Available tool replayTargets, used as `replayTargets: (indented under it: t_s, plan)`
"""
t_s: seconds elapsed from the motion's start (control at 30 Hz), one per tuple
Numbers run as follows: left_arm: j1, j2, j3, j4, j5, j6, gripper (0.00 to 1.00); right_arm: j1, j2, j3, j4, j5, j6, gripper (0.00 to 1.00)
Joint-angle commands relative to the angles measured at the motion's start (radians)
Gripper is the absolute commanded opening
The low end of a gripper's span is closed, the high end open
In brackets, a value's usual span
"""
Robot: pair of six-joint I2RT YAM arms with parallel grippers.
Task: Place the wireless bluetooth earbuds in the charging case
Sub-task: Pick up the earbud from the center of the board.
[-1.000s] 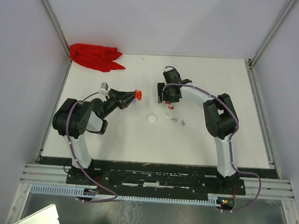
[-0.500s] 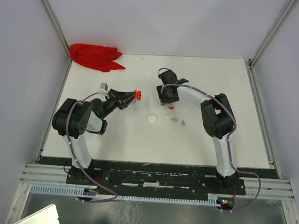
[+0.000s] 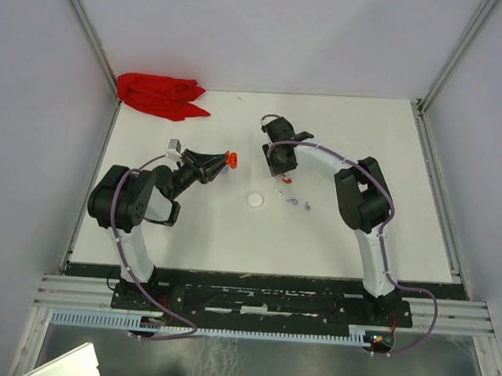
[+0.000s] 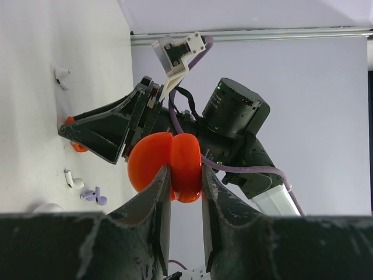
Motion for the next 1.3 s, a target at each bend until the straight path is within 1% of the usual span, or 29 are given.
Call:
replayTargets:
  t_s: [0.0, 0.2, 0.57, 0.67, 0.8, 0.93, 1.1, 1.27]
  plan:
    - [0.004, -0.03, 0.002, 0.201, 0.019, -0.022, 0.03, -0.003, 0.029, 0.027, -0.031, 0.06, -0.016, 0.43]
    - [0.004, -0.025, 0.009, 0.2, 0.022, -0.025, 0.03, -0.012, 0.029, 0.033, -0.038, 0.064, -0.012, 0.39]
    - [0.005, -0.019, 0.02, 0.201, 0.022, -0.027, 0.03, -0.025, 0.036, 0.046, -0.045, 0.023, -0.011, 0.27]
    - [0.004, -0.017, 0.019, 0.199, 0.024, -0.027, 0.03, -0.028, 0.041, 0.05, -0.047, 0.01, -0.011, 0.26]
    - [0.003, -0.015, 0.017, 0.2, 0.024, -0.026, 0.03, -0.029, 0.044, 0.054, -0.051, -0.001, -0.011, 0.2]
    - [0.005, -0.011, 0.021, 0.199, 0.025, -0.026, 0.03, -0.03, 0.036, 0.055, -0.048, -0.006, -0.011, 0.11]
    - [0.004, -0.005, 0.022, 0.2, 0.028, -0.027, 0.03, -0.033, -0.031, 0.001, 0.037, -0.021, -0.001, 0.06]
    - [0.003, 0.001, 0.019, 0.2, 0.029, -0.034, 0.03, -0.045, -0.181, -0.134, 0.218, -0.089, 0.034, 0.04]
